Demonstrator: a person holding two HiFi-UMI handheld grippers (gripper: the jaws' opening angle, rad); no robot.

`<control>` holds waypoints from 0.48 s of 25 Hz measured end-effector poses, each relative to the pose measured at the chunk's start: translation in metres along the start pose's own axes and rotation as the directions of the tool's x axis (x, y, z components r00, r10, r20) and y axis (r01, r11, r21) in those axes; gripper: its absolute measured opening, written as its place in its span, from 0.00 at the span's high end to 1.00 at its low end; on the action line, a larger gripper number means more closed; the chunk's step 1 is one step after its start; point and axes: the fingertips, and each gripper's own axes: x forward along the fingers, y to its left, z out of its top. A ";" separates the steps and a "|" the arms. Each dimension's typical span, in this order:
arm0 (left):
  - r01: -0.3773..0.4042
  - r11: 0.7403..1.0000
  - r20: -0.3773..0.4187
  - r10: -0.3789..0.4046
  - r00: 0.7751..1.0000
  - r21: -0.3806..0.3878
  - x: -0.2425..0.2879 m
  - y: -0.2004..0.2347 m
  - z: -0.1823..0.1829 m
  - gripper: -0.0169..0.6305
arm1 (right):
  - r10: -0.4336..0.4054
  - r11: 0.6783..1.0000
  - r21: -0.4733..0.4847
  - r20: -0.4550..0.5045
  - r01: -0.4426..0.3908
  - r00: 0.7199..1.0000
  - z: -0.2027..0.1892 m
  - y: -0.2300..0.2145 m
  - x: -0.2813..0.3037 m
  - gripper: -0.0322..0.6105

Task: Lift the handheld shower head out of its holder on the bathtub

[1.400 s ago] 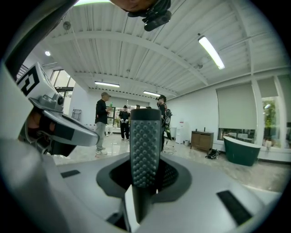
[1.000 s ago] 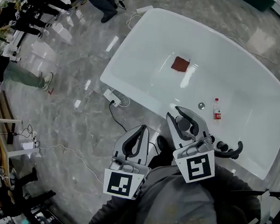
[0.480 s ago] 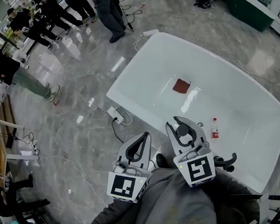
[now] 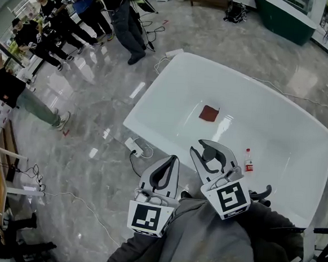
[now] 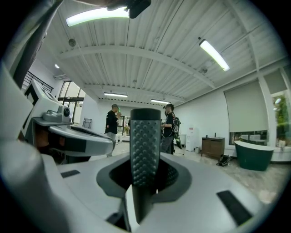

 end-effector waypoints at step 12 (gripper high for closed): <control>0.010 1.000 0.012 -0.010 1.000 0.011 -0.001 -0.019 0.011 0.97 | 0.029 1.000 -0.011 0.004 -0.029 1.000 0.007 -0.001 -0.013 0.80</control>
